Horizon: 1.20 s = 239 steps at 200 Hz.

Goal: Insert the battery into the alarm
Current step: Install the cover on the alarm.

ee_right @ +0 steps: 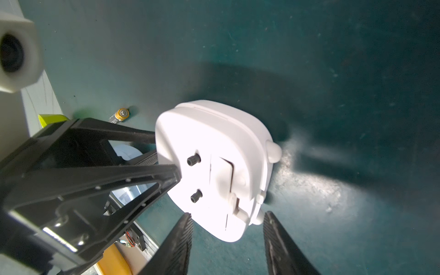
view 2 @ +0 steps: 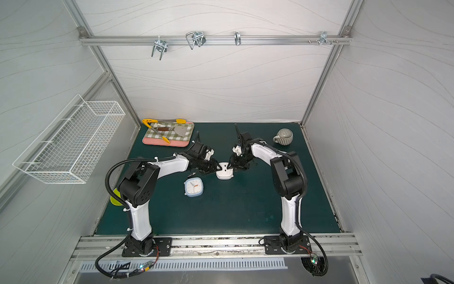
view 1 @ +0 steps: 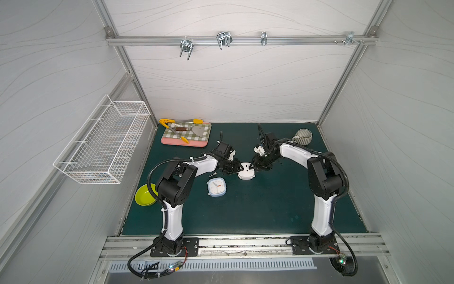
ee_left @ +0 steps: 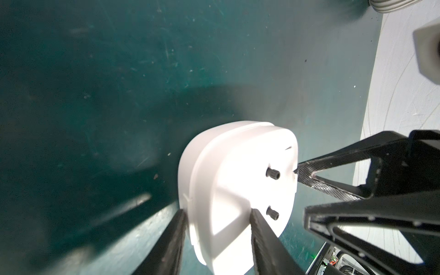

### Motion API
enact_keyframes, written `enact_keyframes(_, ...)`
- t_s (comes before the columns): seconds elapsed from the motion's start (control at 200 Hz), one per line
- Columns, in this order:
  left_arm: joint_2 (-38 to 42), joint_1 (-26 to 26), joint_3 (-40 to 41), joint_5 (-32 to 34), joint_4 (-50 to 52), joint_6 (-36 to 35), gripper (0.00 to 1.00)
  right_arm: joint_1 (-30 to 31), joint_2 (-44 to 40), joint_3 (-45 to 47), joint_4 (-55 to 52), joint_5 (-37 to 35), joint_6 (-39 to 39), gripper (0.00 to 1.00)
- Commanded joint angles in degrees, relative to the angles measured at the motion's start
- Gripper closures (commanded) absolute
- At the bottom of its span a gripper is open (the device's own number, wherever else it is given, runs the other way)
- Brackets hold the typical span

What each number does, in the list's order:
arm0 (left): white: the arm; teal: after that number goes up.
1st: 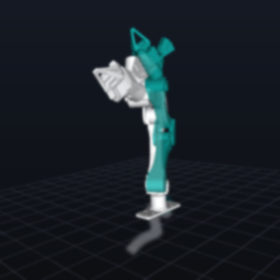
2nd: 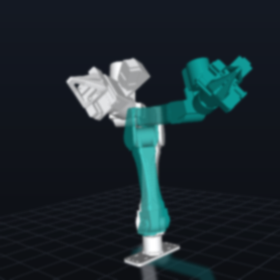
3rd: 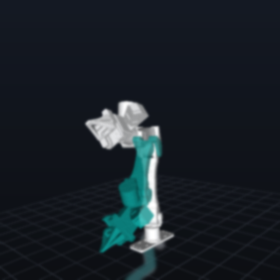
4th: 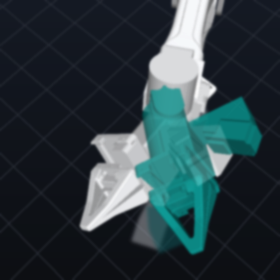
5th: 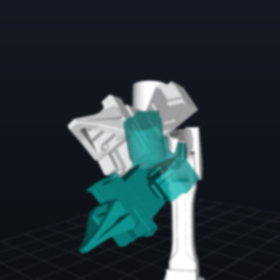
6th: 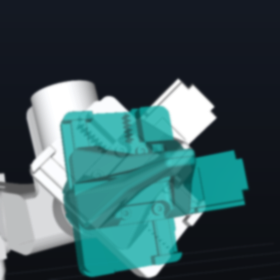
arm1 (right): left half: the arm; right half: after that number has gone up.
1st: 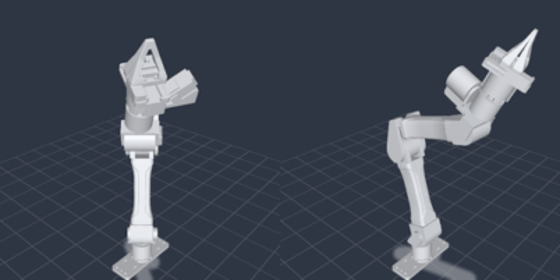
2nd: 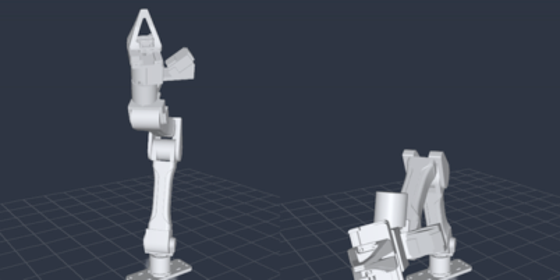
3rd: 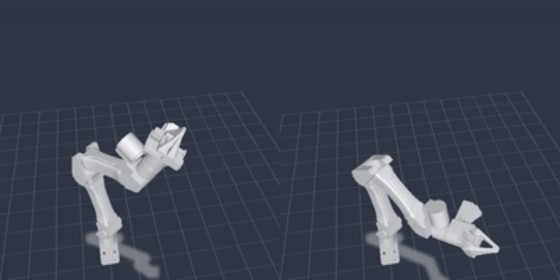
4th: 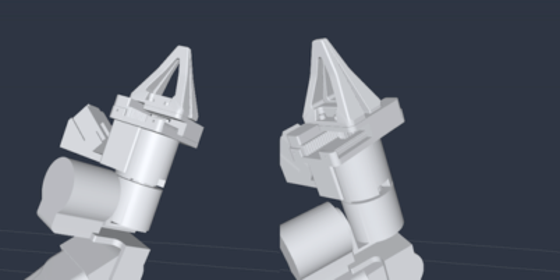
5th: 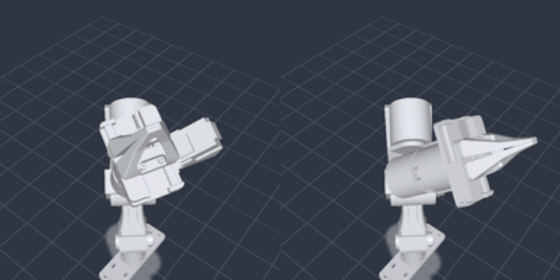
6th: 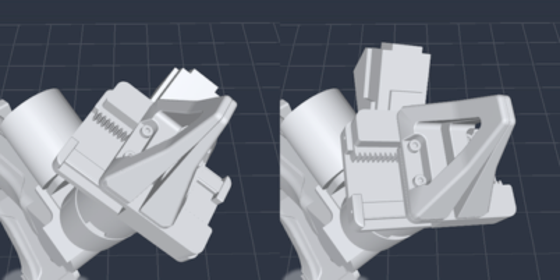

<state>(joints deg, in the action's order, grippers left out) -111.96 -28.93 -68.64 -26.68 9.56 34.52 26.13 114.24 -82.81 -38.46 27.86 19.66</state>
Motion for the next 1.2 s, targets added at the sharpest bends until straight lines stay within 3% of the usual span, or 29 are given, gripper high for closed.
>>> enact_keyframes(0.0,-1.7,-0.4,-1.6,-0.1,1.3,-0.7,0.54,-0.6,0.3,-0.1,0.4,2.3,0.1,0.53)
enact_keyframes(0.625,-1.9,-0.4,-1.6,-0.2,1.3,-0.8,0.54,-1.2,4.2,2.4,3.2,4.5,0.6,0.90)
enact_keyframes(0.96,-1.7,-0.4,-1.4,-0.1,1.3,-0.7,0.54,-1.5,0.1,3.5,3.4,3.8,0.7,0.76)
enact_keyframes(1.191,-0.2,-0.4,-1.3,0.2,1.0,-0.4,0.54,-2.1,-4.7,6.5,5.2,-0.4,1.2,0.53)
